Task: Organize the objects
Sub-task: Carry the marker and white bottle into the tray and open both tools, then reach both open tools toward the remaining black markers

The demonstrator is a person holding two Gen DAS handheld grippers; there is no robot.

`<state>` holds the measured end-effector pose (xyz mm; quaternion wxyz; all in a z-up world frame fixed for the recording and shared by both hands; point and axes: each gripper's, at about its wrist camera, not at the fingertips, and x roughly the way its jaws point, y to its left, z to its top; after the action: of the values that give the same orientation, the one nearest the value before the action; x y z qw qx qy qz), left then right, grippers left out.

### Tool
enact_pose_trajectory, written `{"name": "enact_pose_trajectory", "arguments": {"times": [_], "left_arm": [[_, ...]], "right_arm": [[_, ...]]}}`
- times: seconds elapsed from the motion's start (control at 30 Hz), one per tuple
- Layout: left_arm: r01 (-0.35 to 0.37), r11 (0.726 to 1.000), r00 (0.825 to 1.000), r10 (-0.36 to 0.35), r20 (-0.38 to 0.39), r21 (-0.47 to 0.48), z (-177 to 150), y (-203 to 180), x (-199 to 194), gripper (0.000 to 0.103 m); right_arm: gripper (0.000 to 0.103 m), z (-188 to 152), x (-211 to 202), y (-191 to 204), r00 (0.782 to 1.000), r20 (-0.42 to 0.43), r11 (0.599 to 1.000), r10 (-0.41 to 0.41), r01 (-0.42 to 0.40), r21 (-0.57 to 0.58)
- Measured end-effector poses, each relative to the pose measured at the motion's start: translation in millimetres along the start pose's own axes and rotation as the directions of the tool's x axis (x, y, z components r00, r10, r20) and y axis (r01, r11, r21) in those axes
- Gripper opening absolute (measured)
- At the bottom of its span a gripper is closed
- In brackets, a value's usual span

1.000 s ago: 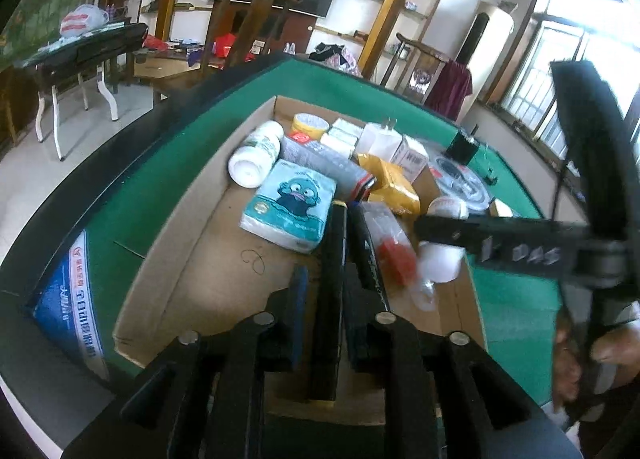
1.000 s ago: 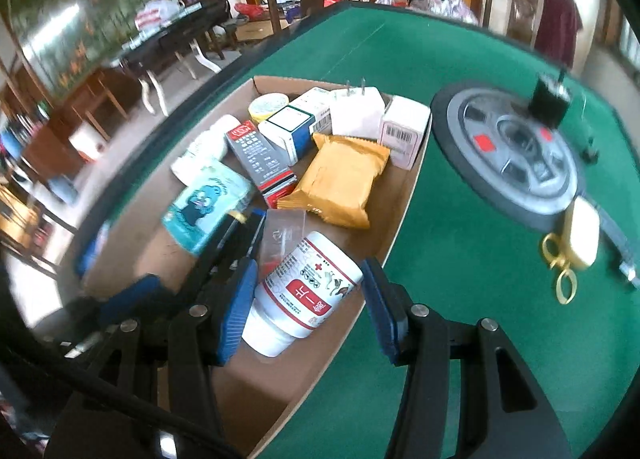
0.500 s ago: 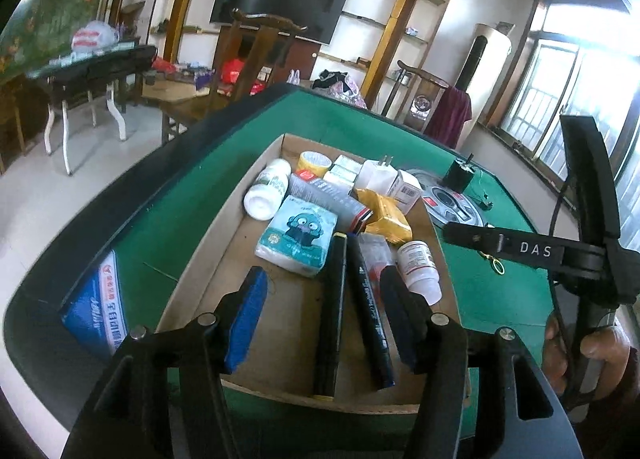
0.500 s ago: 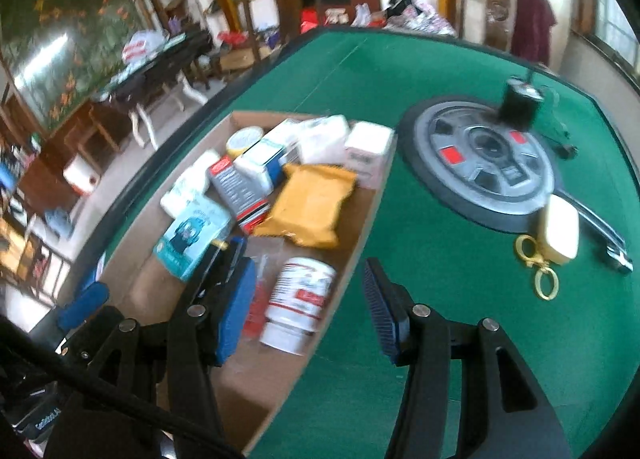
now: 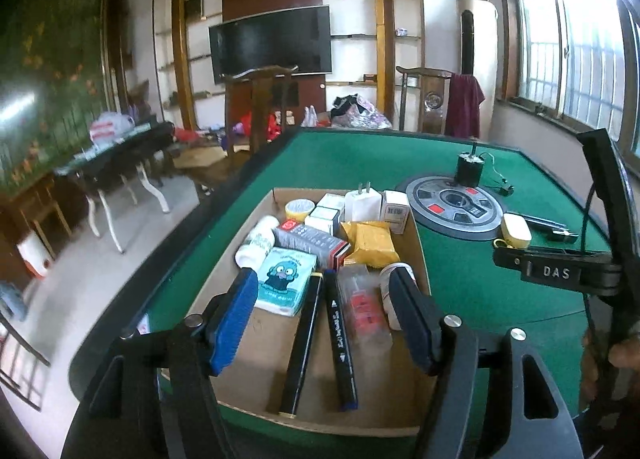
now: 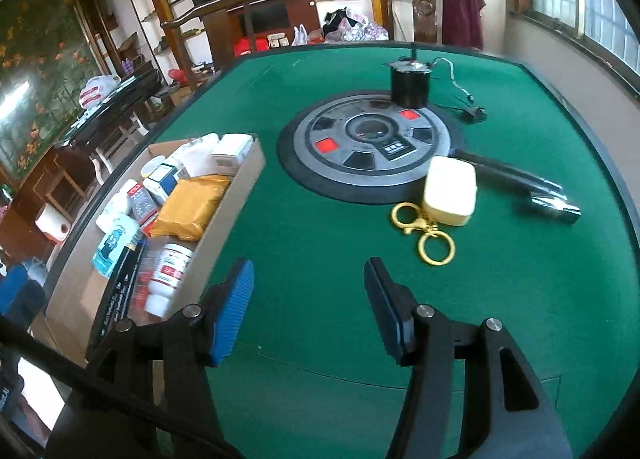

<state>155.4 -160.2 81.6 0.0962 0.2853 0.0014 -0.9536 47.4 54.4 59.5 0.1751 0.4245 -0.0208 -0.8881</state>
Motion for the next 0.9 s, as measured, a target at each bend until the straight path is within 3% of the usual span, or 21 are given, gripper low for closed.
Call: {"name": "enact_pose_trajectory", "arguments": {"times": [0.2,0.57,0.7,0.9], "left_arm": [[-0.052,0.997,0.998,0.053,-0.021,0.050,7,-24,1,0.062],[-0.029,0.988,0.994,0.044,-0.097,0.151,7,-63,16,0.062],[0.049,0.991,0.990,-0.032,-0.139,0.126,5,-67,20,0.062],[0.140,0.983,0.983,-0.124,-0.134,0.116,7,-78,22,0.062]], "right_arm": [[0.057,-1,-8,-24,1.000,0.007,1.000,0.013,-0.014,0.017],[0.058,15,-16,-91,1.000,0.029,0.990,-0.010,0.006,0.142],[0.058,36,-17,-120,0.999,0.031,0.983,-0.022,0.016,0.181],[0.058,64,8,-191,0.999,0.001,0.945,-0.048,0.045,0.325]]}}
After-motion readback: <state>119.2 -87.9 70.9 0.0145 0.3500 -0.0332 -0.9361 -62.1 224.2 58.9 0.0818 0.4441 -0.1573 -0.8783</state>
